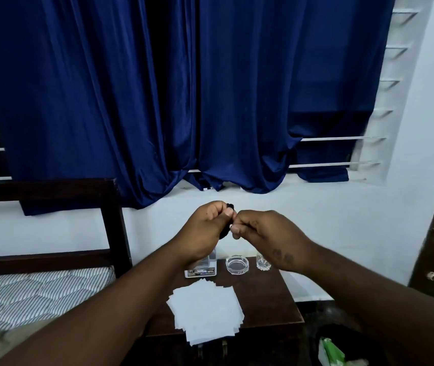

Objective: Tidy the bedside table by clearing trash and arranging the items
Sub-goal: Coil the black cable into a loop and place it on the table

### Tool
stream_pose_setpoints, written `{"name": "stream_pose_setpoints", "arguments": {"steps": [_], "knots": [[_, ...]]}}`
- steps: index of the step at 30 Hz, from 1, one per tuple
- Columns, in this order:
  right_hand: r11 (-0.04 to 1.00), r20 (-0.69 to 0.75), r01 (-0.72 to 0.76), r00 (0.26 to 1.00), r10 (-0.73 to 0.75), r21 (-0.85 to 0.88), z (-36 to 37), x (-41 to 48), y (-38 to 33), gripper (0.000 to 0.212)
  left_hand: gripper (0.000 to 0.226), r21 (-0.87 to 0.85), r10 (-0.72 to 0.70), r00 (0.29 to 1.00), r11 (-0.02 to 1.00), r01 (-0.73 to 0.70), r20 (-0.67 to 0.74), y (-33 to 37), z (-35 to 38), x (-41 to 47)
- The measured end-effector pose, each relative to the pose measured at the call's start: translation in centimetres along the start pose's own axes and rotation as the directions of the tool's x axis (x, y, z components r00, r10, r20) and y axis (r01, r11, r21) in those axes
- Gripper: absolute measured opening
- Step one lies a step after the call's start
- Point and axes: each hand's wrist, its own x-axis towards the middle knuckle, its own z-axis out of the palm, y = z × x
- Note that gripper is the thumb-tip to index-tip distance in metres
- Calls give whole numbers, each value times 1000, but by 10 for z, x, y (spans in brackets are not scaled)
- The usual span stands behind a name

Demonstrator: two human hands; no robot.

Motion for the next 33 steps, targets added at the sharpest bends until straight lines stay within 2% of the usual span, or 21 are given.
{"name": "stream_pose_setpoints", "arguments": {"steps": [3, 5, 9, 13, 19, 25, 27, 30, 33], "knots": [[997, -30, 20, 999, -22, -77, -15, 4, -3, 23, 30, 4, -19, 999, 1000, 19, 46, -1, 0, -1], [998, -49, 14, 999, -17, -57, -22, 8, -1, 24, 29, -14, -39, 996, 999, 40, 82, 2, -1, -2], [993, -109, -6, 994, 20, 122, -29, 16, 10, 22, 33, -55, -87, 986, 994, 95, 141, 7, 1, -7], [924, -81, 33, 997, -3, 380, -27, 19, 13, 15, 33, -164, -99, 985, 979, 122, 141, 12, 3, -11], [869, -156, 83, 988, -7, 488, -25, 17, 25, 13, 31, -347, -95, 985, 927, 141, 145, 20, 6, -14], [762, -165, 24, 980, 109, 647, -3, 12, 22, 24, 33, -490, -79, 994, 865, 107, 78, 21, 16, -12], [713, -161, 2, 975, 155, 701, 6, 11, 19, 20, 35, -496, -89, 995, 862, 101, 48, 21, 17, -12], [697, -120, -77, 966, 230, 713, 15, 9, 15, 15, 38, -494, -109, 994, 864, 99, 9, 20, 16, -11], [638, -76, -103, 966, 246, 763, 19, 7, 11, 21, 38, -475, -133, 990, 875, 95, -46, 20, 15, -9]]}}
